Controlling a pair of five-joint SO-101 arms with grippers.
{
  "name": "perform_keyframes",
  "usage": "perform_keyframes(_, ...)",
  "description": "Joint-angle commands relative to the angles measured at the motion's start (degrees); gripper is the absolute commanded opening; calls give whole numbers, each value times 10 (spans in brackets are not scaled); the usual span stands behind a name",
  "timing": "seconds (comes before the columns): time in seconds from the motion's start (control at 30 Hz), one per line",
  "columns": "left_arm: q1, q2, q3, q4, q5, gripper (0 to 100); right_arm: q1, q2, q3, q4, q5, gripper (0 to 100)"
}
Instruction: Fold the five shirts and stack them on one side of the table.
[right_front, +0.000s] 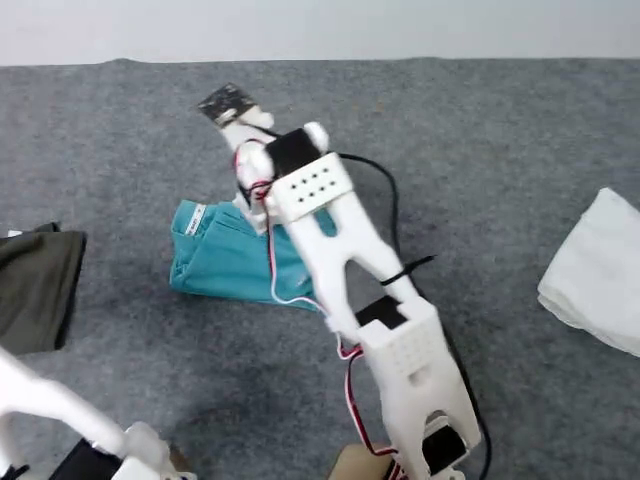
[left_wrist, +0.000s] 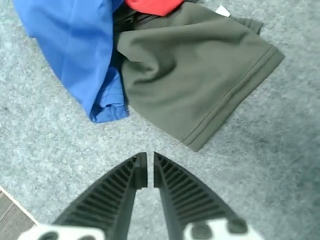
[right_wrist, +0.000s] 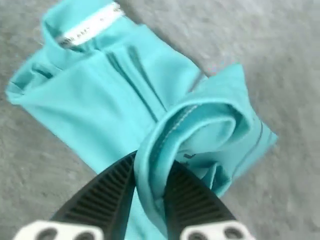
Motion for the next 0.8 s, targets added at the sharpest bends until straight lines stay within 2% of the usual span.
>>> perform_keyframes(0.0, -5, -22, -2, -1, -6, 33, -23, 18, -73, -9, 1, 9)
perform_keyframes(0.47, -6, -22, 8, -1, -7, 32, -55, 132, -201, -17, 2, 9)
perform_keyframes(0.77, -6, -23, 28, -1, -7, 32, -67, 141, -202, -73, 3, 9)
